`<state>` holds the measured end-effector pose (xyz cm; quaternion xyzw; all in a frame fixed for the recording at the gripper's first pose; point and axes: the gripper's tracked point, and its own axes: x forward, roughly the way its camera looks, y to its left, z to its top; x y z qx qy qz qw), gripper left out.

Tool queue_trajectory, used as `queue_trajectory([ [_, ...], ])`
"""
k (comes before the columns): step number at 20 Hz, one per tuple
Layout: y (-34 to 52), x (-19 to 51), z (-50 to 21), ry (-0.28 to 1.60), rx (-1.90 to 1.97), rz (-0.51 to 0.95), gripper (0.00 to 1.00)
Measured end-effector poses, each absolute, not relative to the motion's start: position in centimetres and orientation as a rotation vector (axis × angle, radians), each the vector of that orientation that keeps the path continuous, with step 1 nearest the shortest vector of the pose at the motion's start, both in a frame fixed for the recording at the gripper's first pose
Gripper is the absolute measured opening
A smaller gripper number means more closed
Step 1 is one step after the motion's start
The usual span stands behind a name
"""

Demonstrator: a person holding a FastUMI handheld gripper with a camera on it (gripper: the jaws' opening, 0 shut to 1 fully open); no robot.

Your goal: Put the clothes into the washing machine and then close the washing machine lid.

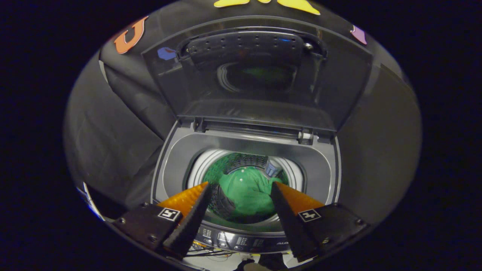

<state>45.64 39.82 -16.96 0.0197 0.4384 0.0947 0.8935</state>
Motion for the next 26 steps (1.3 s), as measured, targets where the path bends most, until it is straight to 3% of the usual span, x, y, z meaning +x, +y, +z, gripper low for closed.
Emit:
queue_trajectory([
  [11, 38.8, 44.9, -13.4, 0.803, 0.016, 0.199, 0.97],
  [26, 39.8, 49.8, 3.7, 0.416, 0.017, 0.212, 0.97],
])
